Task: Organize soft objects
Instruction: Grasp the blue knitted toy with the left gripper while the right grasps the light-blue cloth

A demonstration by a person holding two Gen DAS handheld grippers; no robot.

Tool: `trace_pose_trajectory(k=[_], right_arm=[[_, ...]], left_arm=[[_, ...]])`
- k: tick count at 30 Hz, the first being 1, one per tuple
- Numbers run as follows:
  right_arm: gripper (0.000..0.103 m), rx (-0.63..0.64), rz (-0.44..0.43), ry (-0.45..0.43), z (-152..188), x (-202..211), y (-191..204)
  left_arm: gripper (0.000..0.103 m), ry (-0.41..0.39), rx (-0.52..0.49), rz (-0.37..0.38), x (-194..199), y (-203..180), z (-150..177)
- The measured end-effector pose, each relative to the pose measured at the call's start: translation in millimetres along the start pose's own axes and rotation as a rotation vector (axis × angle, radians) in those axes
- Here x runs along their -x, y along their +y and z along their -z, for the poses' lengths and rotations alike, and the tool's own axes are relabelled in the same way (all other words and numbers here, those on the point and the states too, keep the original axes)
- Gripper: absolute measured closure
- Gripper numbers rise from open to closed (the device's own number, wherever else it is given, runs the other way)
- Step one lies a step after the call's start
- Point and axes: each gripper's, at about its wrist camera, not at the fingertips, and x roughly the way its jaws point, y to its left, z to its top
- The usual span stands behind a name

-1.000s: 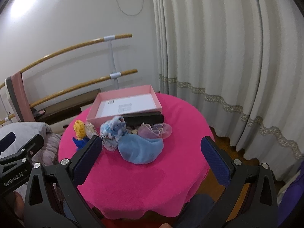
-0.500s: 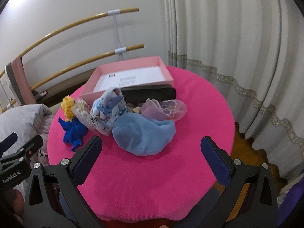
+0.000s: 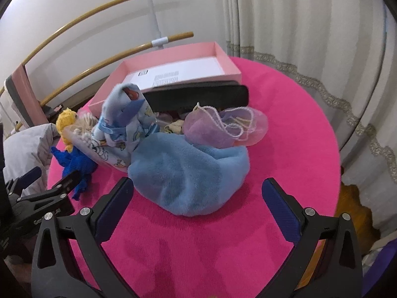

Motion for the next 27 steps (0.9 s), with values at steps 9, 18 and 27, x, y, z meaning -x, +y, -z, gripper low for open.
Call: trace_pose_trajectory(k=[9,18,27], right_arm=[[0.034,-0.013,-0.069,0.067,-4.0,-32.7,-3.8],[0.079,-0.031,-0.117,0.042,-2.5,-25.2,-27.8],[0.081,-0.028,-0.135,0.032,6.2,-3.5,-30.9]], left_arm=[[0.032,0.059,0.03,0.171,-44.6,0.8,-10.3],[0.067,0.063,0.024,0.263,-52.5,7.2,-2.1],[0.069,0.063,0.018,0.27,-38.8,9.2,-0.8]])
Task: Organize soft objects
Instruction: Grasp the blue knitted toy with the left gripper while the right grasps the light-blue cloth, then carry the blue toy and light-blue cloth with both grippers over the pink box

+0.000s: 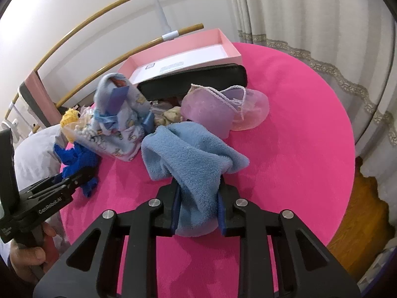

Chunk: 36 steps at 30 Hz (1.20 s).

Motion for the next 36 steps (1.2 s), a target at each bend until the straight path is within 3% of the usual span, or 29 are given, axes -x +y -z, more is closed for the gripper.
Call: trace_pose_trajectory(k=[22,28,36], right_arm=[[0.081,0.043,-0.021,-0.084,1.2,52.0,26.6],[0.081,0.087,-0.037,-0.127,-26.4,63.1,36.4],[0.081,0.127,-0.036,-0.186,-91.0,63.7,48.1]], left_arm=[[0.071,-0.101,-0.014,0.07,69.2,-7.1,-3.8],[0.071,-0.17,-0.035,0.068,99.5,-10.9,-28.5],[0.07,-0.248,-0.041,-0.026,107.0,-17.6,-79.1]])
